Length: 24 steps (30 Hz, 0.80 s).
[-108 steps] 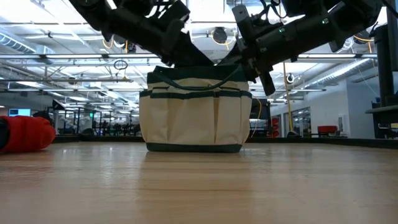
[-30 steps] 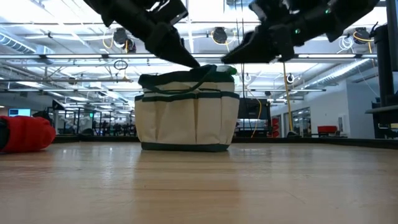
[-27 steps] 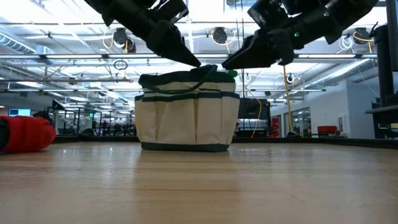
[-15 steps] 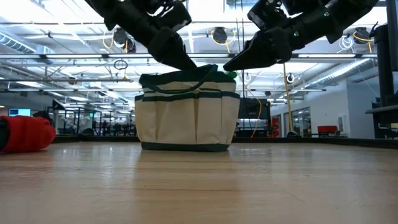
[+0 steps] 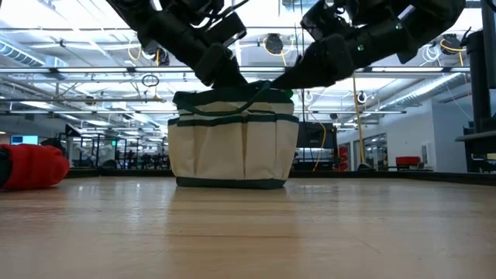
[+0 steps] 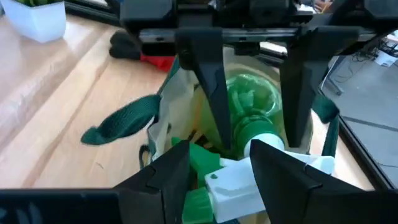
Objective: Pick & Place Garden tools in Gardening bag
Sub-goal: Put the green spray bottle into the gardening bag
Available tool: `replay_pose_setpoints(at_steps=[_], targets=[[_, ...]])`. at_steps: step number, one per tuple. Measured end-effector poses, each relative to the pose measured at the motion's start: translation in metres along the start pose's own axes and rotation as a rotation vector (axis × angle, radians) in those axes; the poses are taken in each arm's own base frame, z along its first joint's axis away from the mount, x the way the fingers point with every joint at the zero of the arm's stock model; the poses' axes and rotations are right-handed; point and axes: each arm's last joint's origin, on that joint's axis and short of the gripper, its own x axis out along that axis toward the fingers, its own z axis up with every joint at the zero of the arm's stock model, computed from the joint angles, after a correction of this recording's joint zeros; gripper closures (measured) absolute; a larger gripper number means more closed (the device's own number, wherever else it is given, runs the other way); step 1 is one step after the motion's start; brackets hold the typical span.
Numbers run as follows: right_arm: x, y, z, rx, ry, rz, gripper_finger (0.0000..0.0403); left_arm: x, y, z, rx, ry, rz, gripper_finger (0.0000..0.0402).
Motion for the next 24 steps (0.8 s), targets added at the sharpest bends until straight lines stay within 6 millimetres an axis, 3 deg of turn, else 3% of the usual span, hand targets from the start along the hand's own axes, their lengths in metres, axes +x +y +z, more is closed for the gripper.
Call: replay_pose_setpoints(at_steps=[11, 19, 24], targets=[[0.0, -0.002, 0.009, 0.041, -0.099, -0.023, 0.0236, 0.0, 0.002, -0.004, -0.003, 0.03, -0.011, 0.0275], [-0.004, -0.003, 0.011, 0.062, -0.096, -0.021, 0.0236, -0.001, -0.001, -0.017, 0.102, 0.159, -0.055, 0.0222], [-0.003, -0.003, 0.005, 0.044, -0.031, -0.016, 0.0236, -0.002, -0.002, -0.019, 0.123, 0.191, -0.067, 0.0224]])
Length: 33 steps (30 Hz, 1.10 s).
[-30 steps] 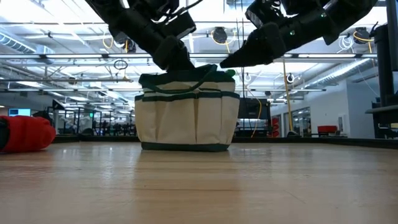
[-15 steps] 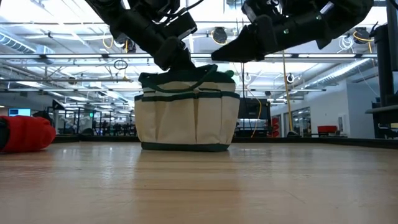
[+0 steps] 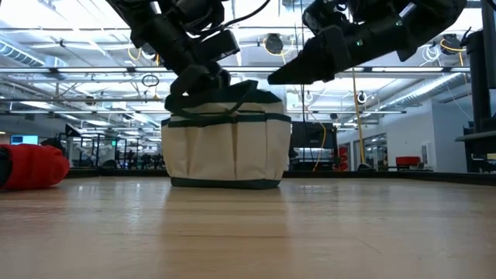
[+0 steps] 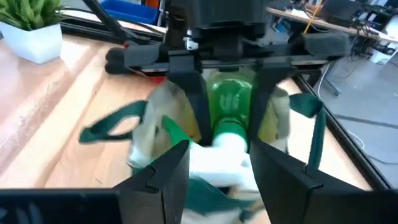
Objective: Pick & Place Garden tools in Gardening bag
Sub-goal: Put the green spray bottle into the gardening bag
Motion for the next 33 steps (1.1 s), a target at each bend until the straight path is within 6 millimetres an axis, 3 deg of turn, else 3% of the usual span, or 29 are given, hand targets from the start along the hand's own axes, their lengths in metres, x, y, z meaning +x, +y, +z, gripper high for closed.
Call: replay_pose_setpoints(at_steps=[6, 14, 20, 33], targets=[[-0.001, 0.001, -0.01, -0.06, 0.1, 0.023, 0.0236, -0.001, 0.0, 0.0, 0.057, -0.004, 0.001, 0.0247], [-0.001, 0.002, -0.011, -0.358, 0.106, 0.049, 0.0236, -0.002, 0.001, 0.002, 0.071, -0.015, 0.007, 0.0224], [-0.001, 0.006, -0.007, -0.431, 0.02, 0.185, 0.0236, -0.002, 0.001, 0.003, 0.111, -0.026, 0.013, 0.024], [0.012, 0.0, -0.021, -0.501, 0.055, 0.169, 0.0236, -0.002, 0.003, 0.004, 0.058, -0.043, 0.022, 0.0228]])
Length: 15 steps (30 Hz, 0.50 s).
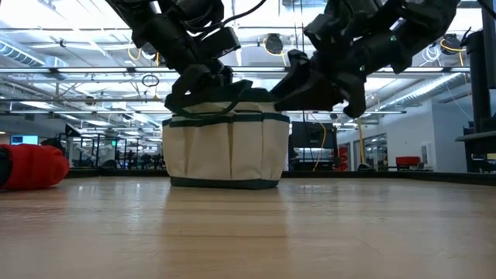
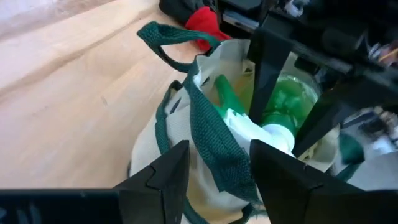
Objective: Pick & Place Garden tools in Gardening bag
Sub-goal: Put the green spray bottle into the gardening bag
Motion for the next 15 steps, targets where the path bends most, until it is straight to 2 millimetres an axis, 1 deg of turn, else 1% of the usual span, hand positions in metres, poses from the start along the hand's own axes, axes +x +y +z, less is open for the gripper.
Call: replay_pose_setpoints(at_steps=[3, 6, 10, 15], targets=[[0.0043, 0.0001, -0.0015, -0.065, 0.01, -0.037, 0.0239, -0.0002, -0.0004, -0.001, -0.003, 0.01, -0.004, 0.0241], [0.004, -0.0007, -0.0018, -0.093, 0.051, -0.084, 0.0258, -0.0005, -0.0005, -0.0022, -0.002, 0.022, -0.009, 0.0254], [0.0029, -0.0009, -0.0018, -0.072, 0.058, -0.083, 0.0307, -0.0006, -0.0019, -0.0033, 0.041, 0.036, -0.019, 0.0259], [0.0028, 0.0005, -0.0032, -0.077, 0.075, -0.069, 0.0381, -0.0006, -0.0022, -0.0034, 0.07, 0.037, -0.022, 0.0243]])
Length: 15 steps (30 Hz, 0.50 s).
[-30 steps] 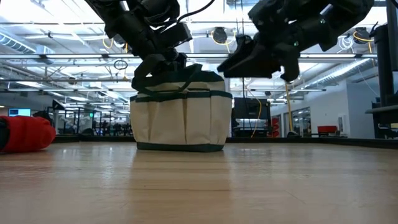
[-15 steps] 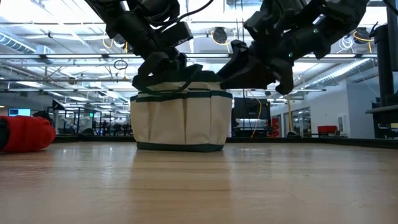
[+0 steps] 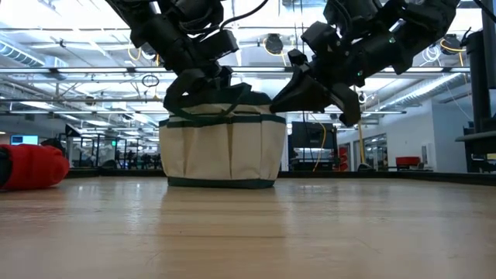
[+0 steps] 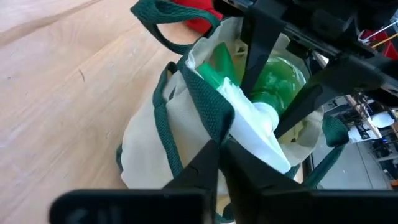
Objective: Pick & Place Garden tools in Gardening bag
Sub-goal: Put the green spray bottle into the gardening bag
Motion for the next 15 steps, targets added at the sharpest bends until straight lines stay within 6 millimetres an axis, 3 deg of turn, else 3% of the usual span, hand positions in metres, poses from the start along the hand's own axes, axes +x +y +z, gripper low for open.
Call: replay_pose_setpoints(at_steps=[9, 15], targets=[[-0.002, -0.003, 0.001, -0.056, 0.034, -0.051, 0.0398, -0.001, -0.011, 0.006, 0.064, -0.007, -0.028, 0.0262], [-0.007, -0.004, 0.006, -0.071, 0.028, -0.064, 0.0396, -0.002, -0.022, 0.011, 0.125, -0.016, -0.052, 0.0243]])
